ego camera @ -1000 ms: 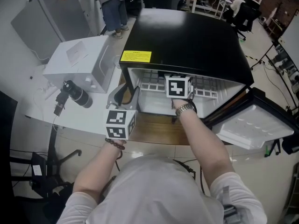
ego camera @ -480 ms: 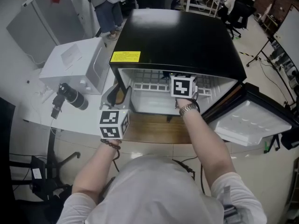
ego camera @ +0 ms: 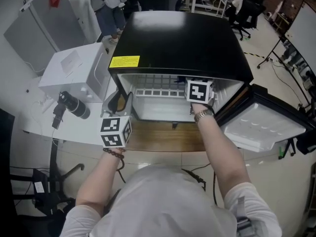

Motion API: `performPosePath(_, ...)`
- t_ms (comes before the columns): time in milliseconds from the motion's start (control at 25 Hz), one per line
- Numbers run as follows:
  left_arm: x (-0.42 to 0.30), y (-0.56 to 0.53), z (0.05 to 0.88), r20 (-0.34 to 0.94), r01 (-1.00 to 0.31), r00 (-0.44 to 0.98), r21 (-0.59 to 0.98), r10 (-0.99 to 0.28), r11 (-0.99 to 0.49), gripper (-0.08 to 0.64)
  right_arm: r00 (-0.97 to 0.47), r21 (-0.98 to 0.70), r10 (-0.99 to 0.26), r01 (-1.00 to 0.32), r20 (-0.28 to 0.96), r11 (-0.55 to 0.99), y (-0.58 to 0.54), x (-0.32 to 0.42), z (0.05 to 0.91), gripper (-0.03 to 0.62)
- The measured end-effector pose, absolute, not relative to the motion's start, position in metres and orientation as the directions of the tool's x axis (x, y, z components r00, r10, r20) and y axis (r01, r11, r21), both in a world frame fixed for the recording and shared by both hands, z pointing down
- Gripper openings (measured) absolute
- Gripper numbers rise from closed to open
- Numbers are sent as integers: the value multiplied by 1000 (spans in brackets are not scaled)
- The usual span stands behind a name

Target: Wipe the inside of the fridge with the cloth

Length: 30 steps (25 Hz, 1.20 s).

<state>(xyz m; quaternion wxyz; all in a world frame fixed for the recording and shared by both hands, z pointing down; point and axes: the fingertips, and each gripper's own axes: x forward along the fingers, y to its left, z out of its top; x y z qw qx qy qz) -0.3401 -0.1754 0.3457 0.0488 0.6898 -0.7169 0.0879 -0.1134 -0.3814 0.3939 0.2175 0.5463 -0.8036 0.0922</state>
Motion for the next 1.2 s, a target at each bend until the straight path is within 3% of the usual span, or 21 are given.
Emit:
performPosePath(880, -340, -176, 347, 192, -998, -50, -42, -980, 42, 153, -208, 97, -879, -957, 429, 273, -387, -62, 386, 40)
performPosePath(1200, -340, -176, 346, 185, -999, -37, -35, -982, 30, 153, -358, 0, -867, -924, 347, 382, -367, -104, 357, 40)
